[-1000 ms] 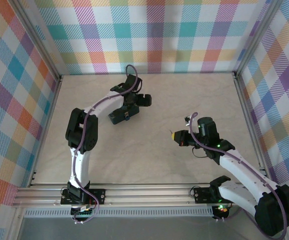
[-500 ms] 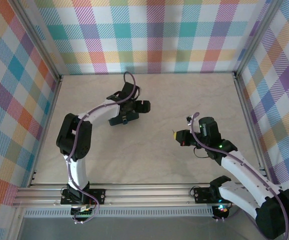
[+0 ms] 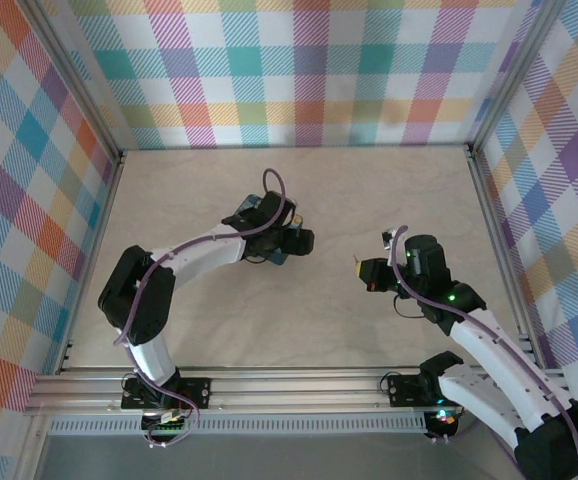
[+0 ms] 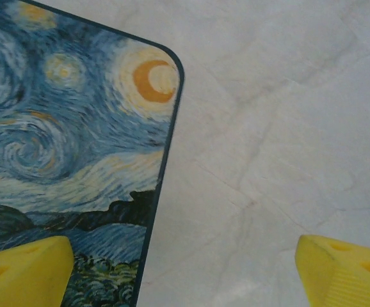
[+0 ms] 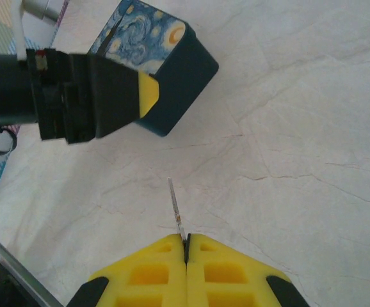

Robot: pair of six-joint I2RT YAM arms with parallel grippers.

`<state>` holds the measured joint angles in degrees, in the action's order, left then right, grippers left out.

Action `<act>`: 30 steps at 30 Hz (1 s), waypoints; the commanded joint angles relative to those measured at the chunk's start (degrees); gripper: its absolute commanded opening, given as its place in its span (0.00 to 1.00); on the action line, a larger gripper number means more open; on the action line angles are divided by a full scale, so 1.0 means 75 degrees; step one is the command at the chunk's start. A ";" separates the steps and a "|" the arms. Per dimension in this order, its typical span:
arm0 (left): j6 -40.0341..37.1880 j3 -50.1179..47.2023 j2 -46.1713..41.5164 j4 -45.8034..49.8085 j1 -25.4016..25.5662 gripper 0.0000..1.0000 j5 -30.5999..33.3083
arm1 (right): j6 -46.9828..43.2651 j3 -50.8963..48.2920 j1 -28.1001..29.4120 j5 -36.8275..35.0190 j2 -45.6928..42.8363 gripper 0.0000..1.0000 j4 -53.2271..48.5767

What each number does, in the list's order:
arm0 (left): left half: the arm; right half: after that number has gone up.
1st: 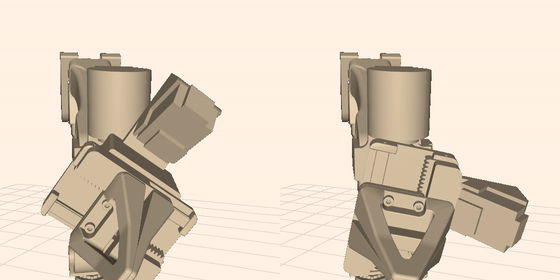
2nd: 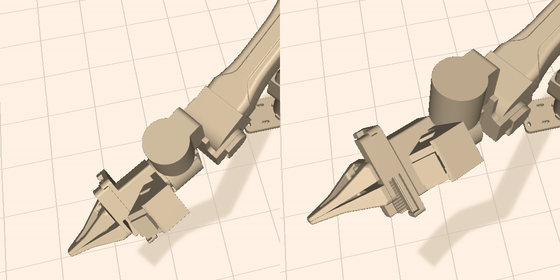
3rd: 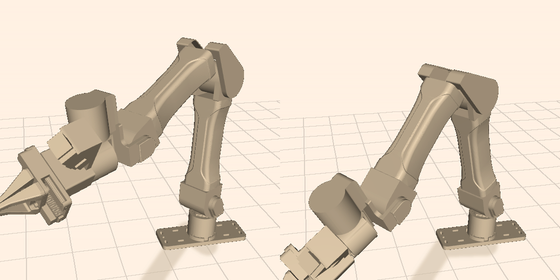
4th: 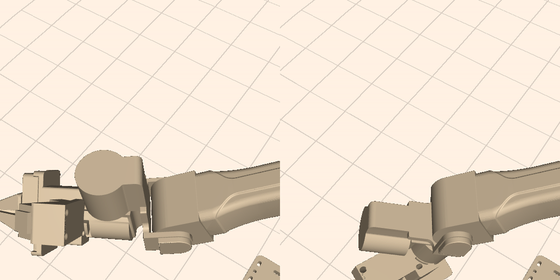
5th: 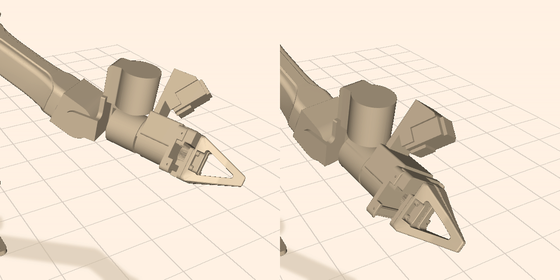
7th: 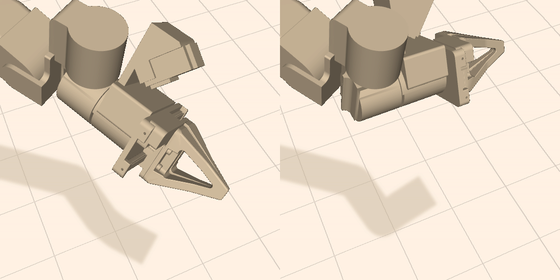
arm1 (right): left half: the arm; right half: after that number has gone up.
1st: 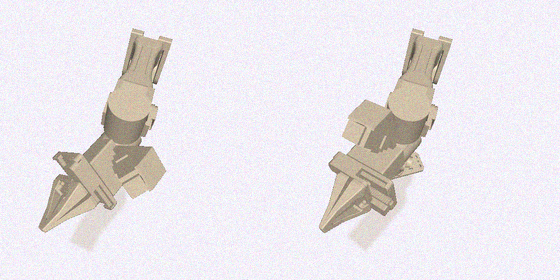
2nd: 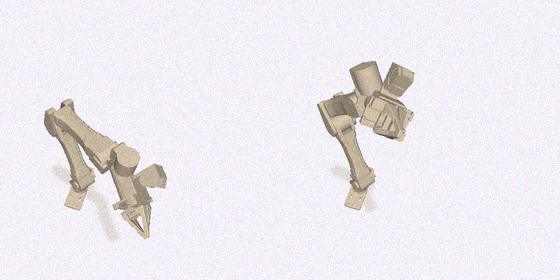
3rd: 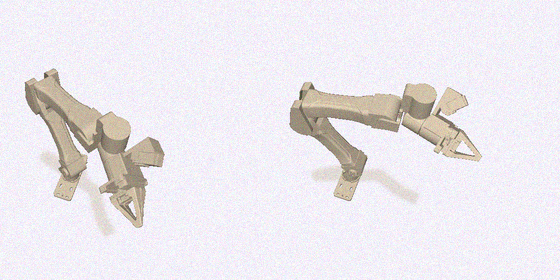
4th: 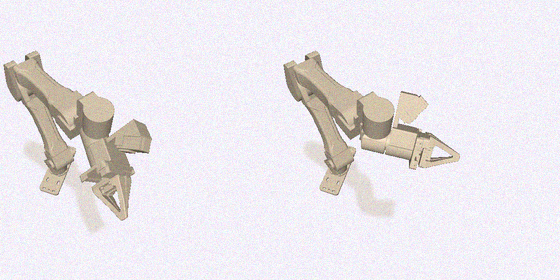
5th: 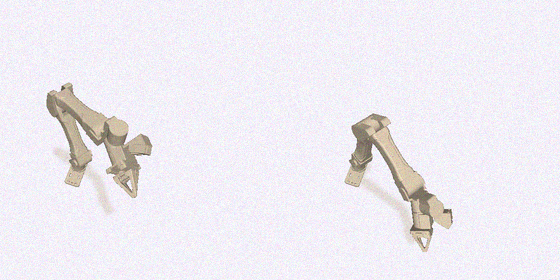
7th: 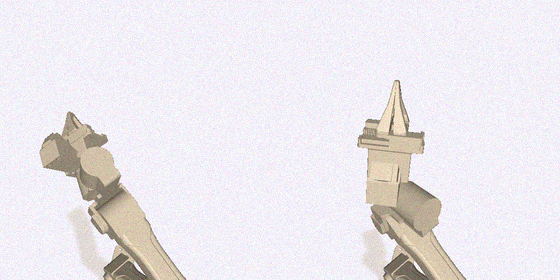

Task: Unlock the padlock with the key

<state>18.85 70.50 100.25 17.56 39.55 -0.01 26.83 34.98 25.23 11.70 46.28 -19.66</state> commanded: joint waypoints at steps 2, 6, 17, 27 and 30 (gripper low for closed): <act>0.0535 -0.0471 -0.0319 0.0190 0.0426 0.90 -0.0069 | -0.0225 0.0233 0.0039 -0.0449 -0.0274 0.02 -0.0527; 0.0647 -0.0598 -0.0468 0.0321 0.0728 0.90 0.0013 | -0.0304 0.0304 0.0034 -0.0764 -0.0426 0.02 -0.0753; 0.1160 -0.0521 -0.0163 -0.0152 0.1357 0.90 -0.0411 | -0.0368 0.0386 0.0023 -0.1089 -0.0698 0.02 -0.0919; 0.1190 0.0514 0.0839 -0.0391 0.1531 0.90 -0.0747 | -0.0428 0.0492 0.0022 -0.1245 -0.0767 0.03 -0.1073; 0.1113 0.0957 0.1165 -0.0280 0.1524 0.90 -0.0817 | -0.0448 0.0524 0.0022 -0.1314 -0.0810 0.03 -0.1137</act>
<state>26.37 75.96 105.69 13.50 50.02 -3.84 24.56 36.97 25.21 2.94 41.08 -27.05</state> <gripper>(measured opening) 0.896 0.049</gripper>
